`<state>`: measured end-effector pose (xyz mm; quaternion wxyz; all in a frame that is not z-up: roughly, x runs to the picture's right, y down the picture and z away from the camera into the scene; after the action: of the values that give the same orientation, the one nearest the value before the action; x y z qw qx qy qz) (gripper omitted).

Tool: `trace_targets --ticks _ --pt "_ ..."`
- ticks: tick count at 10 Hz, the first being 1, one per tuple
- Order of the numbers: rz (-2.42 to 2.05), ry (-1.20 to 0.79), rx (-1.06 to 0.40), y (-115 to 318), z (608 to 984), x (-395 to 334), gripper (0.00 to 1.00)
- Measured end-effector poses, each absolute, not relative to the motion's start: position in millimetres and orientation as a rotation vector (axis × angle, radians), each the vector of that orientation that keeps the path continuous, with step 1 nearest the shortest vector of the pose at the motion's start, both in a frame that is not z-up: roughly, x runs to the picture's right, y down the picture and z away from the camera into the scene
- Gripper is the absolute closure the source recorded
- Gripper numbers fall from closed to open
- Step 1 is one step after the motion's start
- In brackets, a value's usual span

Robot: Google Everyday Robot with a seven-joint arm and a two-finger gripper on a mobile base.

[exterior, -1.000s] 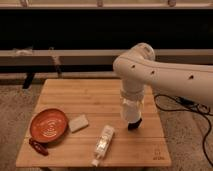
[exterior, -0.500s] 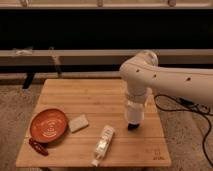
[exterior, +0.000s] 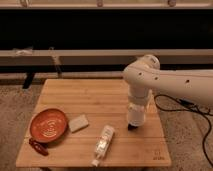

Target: Place the ceramic cup over the eraser

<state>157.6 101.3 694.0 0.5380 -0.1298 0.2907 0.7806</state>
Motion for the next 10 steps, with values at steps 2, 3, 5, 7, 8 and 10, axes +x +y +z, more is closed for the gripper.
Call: trace_targets --ticks 2,3,5,7,8,10 --pt "1.885 0.685 -0.307 115.0 708.5 164.8 0.81" --pt "1.894 0.686 -0.309 119.5 713.6 167.7 0.73" --pt "1.912 0.689 -0.323 131.1 733.1 173.1 0.48" --pt "1.922 0.69 -0.338 136.9 746.8 176.2 0.32" --pt "1.922 0.687 -0.353 140.5 757.9 176.3 0.22" --pt "1.917 0.683 -0.37 140.4 768.5 172.0 0.2"
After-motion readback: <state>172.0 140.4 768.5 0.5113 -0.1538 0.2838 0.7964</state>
